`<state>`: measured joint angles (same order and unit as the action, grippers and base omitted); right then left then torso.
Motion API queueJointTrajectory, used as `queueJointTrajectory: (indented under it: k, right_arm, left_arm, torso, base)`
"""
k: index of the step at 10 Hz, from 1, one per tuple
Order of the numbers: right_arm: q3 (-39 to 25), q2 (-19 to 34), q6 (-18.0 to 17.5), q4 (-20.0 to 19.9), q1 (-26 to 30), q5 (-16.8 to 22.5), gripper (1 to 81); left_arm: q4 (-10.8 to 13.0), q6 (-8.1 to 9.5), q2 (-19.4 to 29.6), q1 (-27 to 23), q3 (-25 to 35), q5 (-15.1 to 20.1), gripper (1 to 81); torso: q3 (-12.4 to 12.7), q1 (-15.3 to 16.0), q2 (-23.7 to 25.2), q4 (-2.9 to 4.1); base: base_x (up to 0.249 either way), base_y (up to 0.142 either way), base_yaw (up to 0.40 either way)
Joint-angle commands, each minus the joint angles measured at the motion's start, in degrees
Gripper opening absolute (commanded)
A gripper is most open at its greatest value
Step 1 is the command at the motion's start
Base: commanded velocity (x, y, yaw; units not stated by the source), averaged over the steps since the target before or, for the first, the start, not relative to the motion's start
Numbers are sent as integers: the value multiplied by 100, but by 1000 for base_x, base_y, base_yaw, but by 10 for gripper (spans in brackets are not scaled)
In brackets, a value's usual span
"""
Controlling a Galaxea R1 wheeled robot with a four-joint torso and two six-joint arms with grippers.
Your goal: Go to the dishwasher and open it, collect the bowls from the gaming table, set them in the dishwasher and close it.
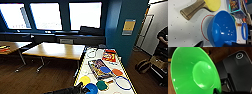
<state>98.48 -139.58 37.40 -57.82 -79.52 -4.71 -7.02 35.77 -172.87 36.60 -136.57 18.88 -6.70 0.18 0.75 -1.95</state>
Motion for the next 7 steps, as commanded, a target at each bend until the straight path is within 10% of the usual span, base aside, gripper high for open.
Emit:
queueJointTrajectory:
  k: [1, 7]
  right_arm:
    - [-146, 147, 30, 87, 308, 655, 10]
    - [-84, 130, 22, 60, 326, 655, 10]
  left_arm:
    - [-1, -35, -81, -860, 51, 151, 811]
    - [69, -35, -134, -808, 43, 142, 811]
  torso:
    - [7, 0, 0, 0]
    - [-146, 6, -5, 0]
  base:
    - [0, 0, 0]
    - [0, 0, 0]
